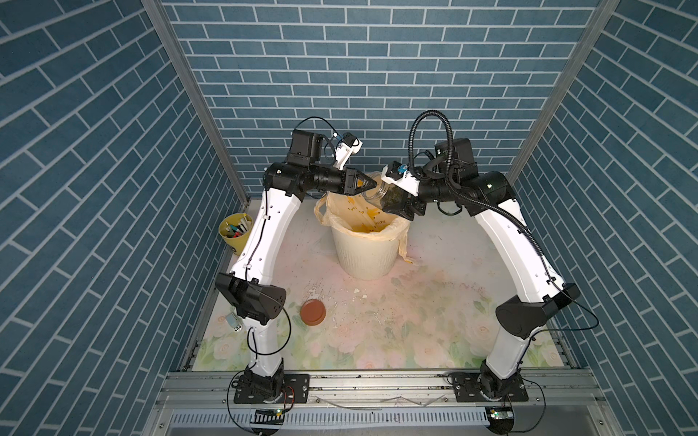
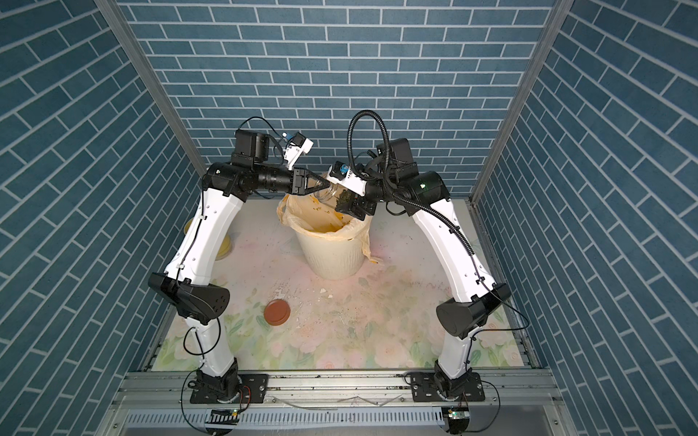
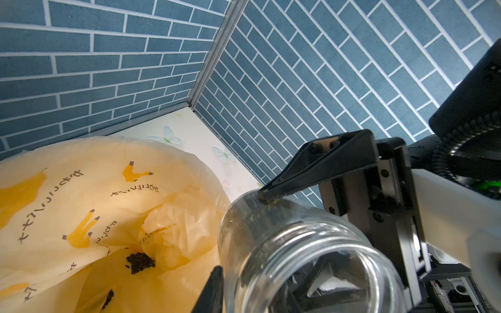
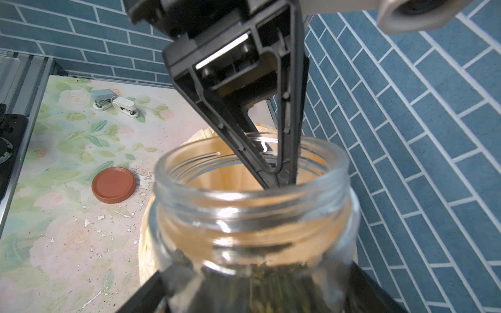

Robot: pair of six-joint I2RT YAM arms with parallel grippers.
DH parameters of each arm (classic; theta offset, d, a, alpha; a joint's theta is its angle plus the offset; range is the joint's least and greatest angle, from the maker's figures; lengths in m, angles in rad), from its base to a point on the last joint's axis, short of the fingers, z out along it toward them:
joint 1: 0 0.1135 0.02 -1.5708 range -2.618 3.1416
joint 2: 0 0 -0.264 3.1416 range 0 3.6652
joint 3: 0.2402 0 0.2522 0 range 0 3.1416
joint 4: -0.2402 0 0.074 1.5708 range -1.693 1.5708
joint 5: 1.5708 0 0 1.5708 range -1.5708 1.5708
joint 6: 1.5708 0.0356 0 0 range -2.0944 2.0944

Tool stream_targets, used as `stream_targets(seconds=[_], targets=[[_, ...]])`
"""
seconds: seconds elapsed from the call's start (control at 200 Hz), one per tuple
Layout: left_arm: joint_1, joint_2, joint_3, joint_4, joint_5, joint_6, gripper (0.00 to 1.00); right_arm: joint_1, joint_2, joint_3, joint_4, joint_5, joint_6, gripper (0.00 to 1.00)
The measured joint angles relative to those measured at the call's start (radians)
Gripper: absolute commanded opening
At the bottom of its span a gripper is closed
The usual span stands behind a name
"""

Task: Empty moldy tea leaves from jars
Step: Pour the moldy tea leaves from the jar into the trash bin.

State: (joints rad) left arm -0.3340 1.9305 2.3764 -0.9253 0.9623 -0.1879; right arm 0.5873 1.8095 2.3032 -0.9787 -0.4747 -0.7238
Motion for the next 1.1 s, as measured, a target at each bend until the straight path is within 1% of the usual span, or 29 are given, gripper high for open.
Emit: stream_targets(seconds=[0.04, 0.175, 0.3, 0.345, 0.56, 0.89, 0.965, 1.045, 1.1], targets=[[0.0, 0.0, 0.0, 0.002, 0.0, -0.001, 0.28, 0.0, 0.0, 0.0, 0.0, 0.0, 0.0, 0.0], [0.0, 0.002, -0.003, 0.003, -0.008, -0.005, 0.2, 0.002, 0.002, 0.008, -0.002, 0.001, -0.002, 0.0], [-0.001, 0.014, -0.01, 0.004, -0.03, 0.018, 0.05, 0.002, 0.005, 0.032, 0.01, -0.011, 0.015, 0.0], [-0.004, 0.027, -0.014, 0.018, -0.019, 0.019, 0.0, 0.006, 0.005, 0.047, 0.013, -0.008, 0.019, 0.0], [-0.003, 0.035, -0.035, 0.065, -0.008, -0.015, 0.0, 0.007, 0.019, 0.058, 0.016, 0.006, 0.035, 0.0], [0.004, 0.021, -0.119, 0.209, 0.034, -0.097, 0.0, 0.0, 0.025, 0.058, 0.038, 0.014, 0.043, 0.0], [0.011, 0.003, -0.161, 0.267, 0.05, -0.138, 0.0, -0.008, 0.025, 0.058, 0.055, -0.012, 0.056, 0.12], [0.019, -0.02, -0.207, 0.326, 0.068, -0.19, 0.0, -0.026, 0.021, 0.043, 0.09, -0.074, 0.065, 0.3], [0.023, -0.032, -0.224, 0.346, 0.076, -0.213, 0.0, -0.037, 0.012, 0.02, 0.123, -0.116, 0.073, 0.4]])
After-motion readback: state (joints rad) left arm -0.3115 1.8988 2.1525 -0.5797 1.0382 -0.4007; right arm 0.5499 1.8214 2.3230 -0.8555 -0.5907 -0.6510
